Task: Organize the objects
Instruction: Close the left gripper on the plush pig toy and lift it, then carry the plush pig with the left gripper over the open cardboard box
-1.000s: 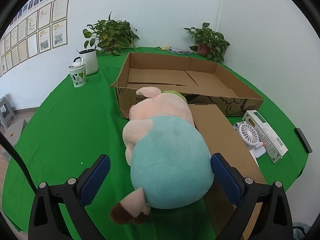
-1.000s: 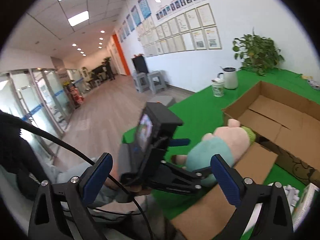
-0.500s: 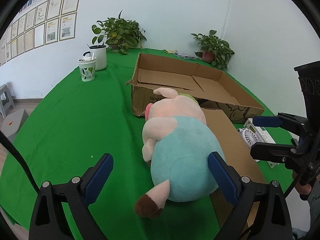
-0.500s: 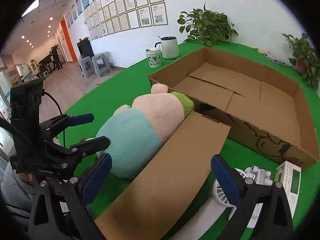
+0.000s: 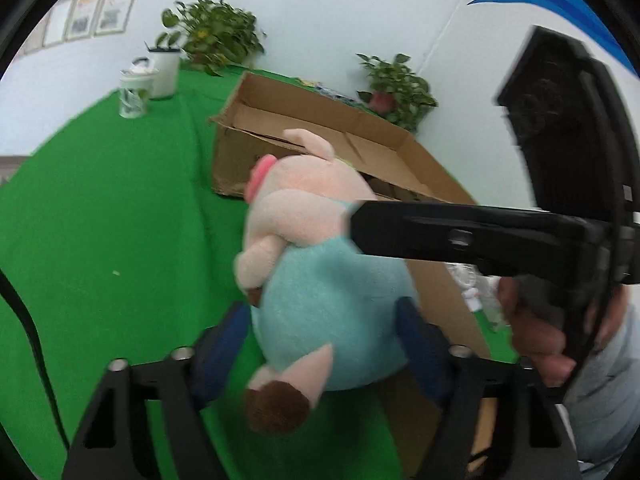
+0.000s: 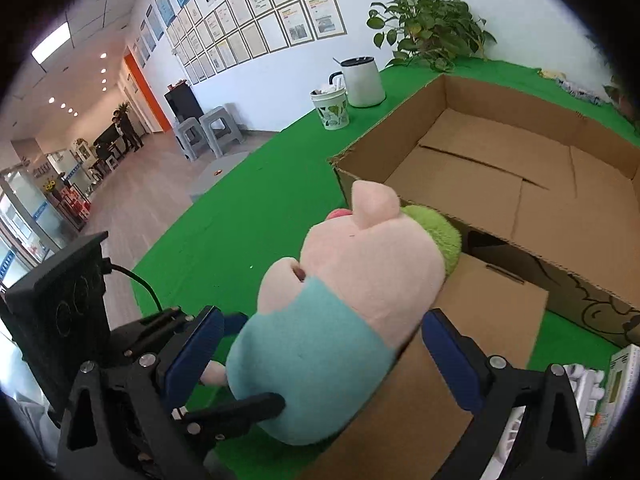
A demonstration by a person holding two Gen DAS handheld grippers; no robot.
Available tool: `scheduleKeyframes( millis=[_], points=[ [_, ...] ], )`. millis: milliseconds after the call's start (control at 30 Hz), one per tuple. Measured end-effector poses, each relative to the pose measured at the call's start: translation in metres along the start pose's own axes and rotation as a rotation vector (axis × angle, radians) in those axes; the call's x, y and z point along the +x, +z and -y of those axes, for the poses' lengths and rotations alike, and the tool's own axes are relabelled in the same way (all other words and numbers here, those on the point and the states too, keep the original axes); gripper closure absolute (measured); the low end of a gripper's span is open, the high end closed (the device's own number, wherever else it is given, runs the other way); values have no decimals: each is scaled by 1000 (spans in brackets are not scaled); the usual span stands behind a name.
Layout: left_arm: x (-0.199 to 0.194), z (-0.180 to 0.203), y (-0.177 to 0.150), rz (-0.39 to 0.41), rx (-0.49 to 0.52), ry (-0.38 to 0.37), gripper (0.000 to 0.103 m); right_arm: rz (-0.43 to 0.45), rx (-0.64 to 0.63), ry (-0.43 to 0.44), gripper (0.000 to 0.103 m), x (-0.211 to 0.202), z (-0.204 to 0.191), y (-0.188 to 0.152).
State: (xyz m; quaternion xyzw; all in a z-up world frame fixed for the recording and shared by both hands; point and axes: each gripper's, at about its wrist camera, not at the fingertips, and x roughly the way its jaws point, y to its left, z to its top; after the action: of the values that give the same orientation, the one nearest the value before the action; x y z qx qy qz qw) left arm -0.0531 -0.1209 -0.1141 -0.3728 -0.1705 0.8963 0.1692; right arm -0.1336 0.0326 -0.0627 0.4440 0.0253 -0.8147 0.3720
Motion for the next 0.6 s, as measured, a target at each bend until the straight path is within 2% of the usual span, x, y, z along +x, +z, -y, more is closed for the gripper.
scheduleKeyframes(
  millis=[100,267,367,500,600],
  points=[
    [-2,3,-2,3,14,-1,51,-53,55,-20,4,16,4,3],
    [-12,4,-8,10,12,0,60,-74,135,-22,3,22,8,3],
    [-25,6,-14,12,24,35,60,-116,178,-16,3,30,-1,1],
    [-48,-4,-25,6,7,68,61,-171,135,-29,2,44,-30,0],
    [-59,-7,-32,8,-1,86,60,-224,148,-22,2,57,-40,-2]
  ],
)
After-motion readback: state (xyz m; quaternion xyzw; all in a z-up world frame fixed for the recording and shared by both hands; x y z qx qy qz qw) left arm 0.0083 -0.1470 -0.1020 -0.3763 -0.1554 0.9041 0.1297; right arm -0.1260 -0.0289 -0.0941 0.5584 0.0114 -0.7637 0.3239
